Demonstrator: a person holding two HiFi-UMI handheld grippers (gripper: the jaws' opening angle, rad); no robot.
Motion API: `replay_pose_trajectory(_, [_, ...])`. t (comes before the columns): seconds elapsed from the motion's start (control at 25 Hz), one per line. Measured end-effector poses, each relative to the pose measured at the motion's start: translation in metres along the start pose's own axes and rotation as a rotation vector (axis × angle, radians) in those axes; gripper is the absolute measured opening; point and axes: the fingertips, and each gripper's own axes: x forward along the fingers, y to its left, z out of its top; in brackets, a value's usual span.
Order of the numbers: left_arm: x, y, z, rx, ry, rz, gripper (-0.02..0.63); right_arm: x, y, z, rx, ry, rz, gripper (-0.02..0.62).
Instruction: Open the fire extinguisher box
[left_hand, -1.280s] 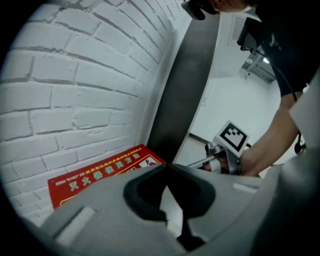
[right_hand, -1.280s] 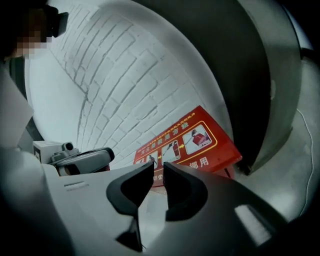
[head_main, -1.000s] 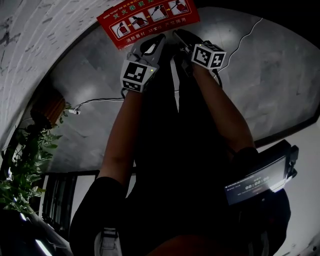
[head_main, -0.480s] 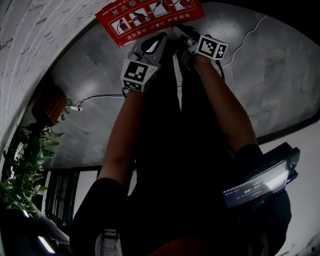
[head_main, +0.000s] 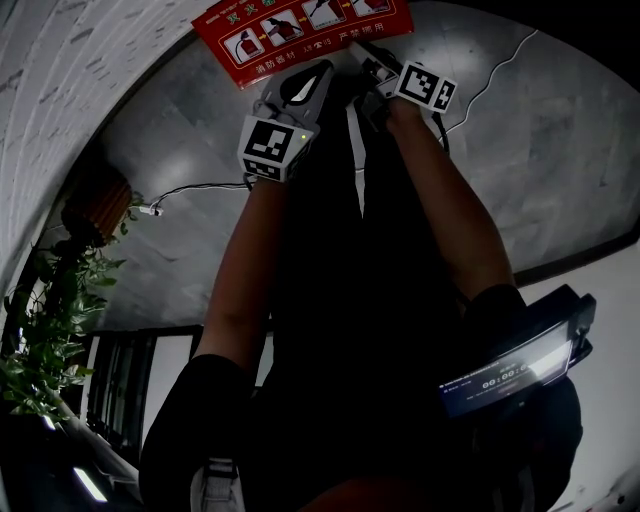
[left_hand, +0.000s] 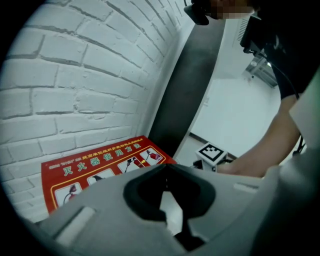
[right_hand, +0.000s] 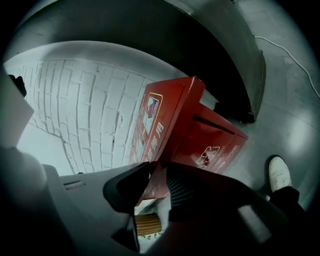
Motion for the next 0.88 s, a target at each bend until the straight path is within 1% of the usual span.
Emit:
replay_pose_trajectory(0.16, [-0.004,-0.001,0.008,0.001,-0.017,0.006,0.003,-0.004,0.009,0.001,-0.008,0.009,0.001,0.106])
replay_pose_trajectory(0.32, [-0.009,-0.009,0.040,-0.015,-0.055,-0.008,0.003,-0.014,0.028,0.001,-0.027,0.014,0.015,0.104])
replay_pose_trajectory(0.48, [-0.022,-0.007,0.070,0.035,-0.107,0.020,0.003,-0.028,0.063,0.009,-0.044,-0.005,0.046,0.100])
replay_pose_trajectory(0.6, [-0.031,-0.003,0.097,0.036,-0.163,0.032,0.003,-0.031,0.087,0.017,-0.076,-0.010,0.067,0.100])
replay_pose_trajectory(0.72, [-0.036,0.004,0.117,0.039,-0.211,0.040,0.003,-0.030,0.112,0.028,-0.118,-0.024,0.108,0.098])
replay_pose_trajectory(0.88, [-0.038,0.013,0.131,0.055,-0.237,0.050,0.003,-0.026,0.141,0.043,-0.197,-0.036,0.152,0.083])
